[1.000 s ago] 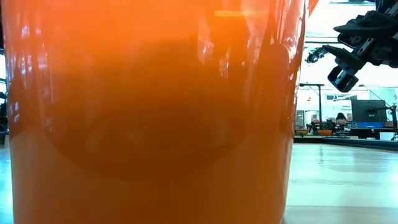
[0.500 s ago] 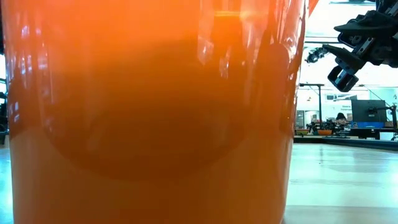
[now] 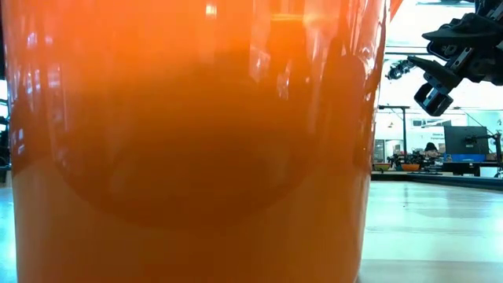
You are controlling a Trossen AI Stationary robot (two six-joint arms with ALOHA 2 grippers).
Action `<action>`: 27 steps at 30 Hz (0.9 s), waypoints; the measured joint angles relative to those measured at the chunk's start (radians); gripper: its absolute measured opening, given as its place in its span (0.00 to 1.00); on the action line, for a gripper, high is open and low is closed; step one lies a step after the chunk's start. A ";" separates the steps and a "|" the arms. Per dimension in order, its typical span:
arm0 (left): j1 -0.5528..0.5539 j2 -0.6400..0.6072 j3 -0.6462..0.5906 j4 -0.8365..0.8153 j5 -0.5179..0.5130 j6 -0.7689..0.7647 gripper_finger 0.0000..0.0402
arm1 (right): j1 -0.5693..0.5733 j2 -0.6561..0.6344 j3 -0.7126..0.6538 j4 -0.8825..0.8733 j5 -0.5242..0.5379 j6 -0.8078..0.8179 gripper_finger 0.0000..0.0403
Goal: Organize candy in baskets
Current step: Return to Home Position
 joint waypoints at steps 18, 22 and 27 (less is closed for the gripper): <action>0.073 -0.299 -0.013 -0.089 -0.069 0.258 0.34 | 0.000 0.000 0.000 0.000 0.000 0.000 0.34; 0.210 -0.299 -0.012 -0.093 -0.035 0.194 0.34 | 0.000 0.000 0.000 0.000 0.000 0.000 0.34; 0.403 -0.299 -0.013 -0.098 -0.020 0.173 0.34 | 0.000 0.000 0.000 0.000 0.000 0.000 0.34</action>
